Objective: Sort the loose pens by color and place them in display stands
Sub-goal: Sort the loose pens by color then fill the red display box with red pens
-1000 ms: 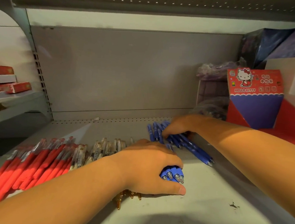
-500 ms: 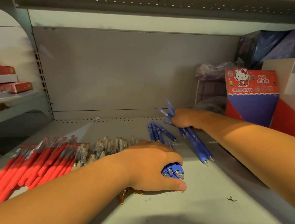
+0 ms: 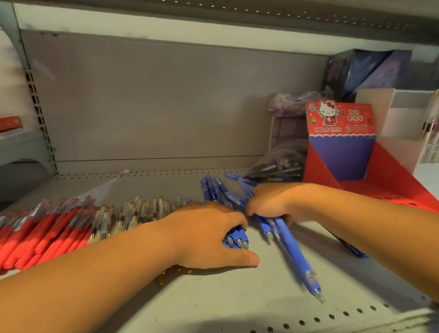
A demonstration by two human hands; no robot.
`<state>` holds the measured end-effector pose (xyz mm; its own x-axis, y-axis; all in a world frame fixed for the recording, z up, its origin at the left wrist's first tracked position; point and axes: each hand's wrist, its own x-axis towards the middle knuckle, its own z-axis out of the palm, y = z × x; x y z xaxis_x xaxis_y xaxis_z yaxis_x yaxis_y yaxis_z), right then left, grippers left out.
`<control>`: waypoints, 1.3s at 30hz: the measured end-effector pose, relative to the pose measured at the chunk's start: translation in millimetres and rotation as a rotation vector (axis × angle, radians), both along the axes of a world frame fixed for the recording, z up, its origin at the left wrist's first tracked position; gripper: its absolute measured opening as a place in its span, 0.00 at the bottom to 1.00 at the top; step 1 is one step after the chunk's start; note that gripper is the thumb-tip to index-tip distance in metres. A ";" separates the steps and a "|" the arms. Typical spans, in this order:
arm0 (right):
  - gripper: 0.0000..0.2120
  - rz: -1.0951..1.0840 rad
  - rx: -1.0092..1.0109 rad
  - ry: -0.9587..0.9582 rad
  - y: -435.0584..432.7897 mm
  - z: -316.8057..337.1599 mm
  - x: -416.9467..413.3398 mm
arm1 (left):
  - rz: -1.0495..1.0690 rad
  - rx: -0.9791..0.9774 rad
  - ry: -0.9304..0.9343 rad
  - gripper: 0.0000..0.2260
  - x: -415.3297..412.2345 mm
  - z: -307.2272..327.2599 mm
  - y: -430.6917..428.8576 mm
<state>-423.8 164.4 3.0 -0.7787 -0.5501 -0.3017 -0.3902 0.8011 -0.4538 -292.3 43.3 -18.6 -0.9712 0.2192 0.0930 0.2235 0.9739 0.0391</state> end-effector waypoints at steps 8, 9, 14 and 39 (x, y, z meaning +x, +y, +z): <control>0.08 0.020 -0.135 -0.105 22.5 5.2 13.4 | 0.052 -0.047 0.022 0.36 0.3 -5.8 10.4; 0.08 0.025 -0.149 -0.085 28.1 6.7 13.8 | 0.065 -0.040 -0.003 0.37 0.1 -5.0 9.2; 0.11 0.099 -0.122 -0.024 51.5 10.9 28.4 | 0.075 -0.049 -0.096 0.44 -5.1 1.5 5.2; 0.08 -0.004 -0.220 -0.189 92.4 7.8 47.0 | 0.001 0.039 -0.140 0.13 -49.8 18.6 -2.1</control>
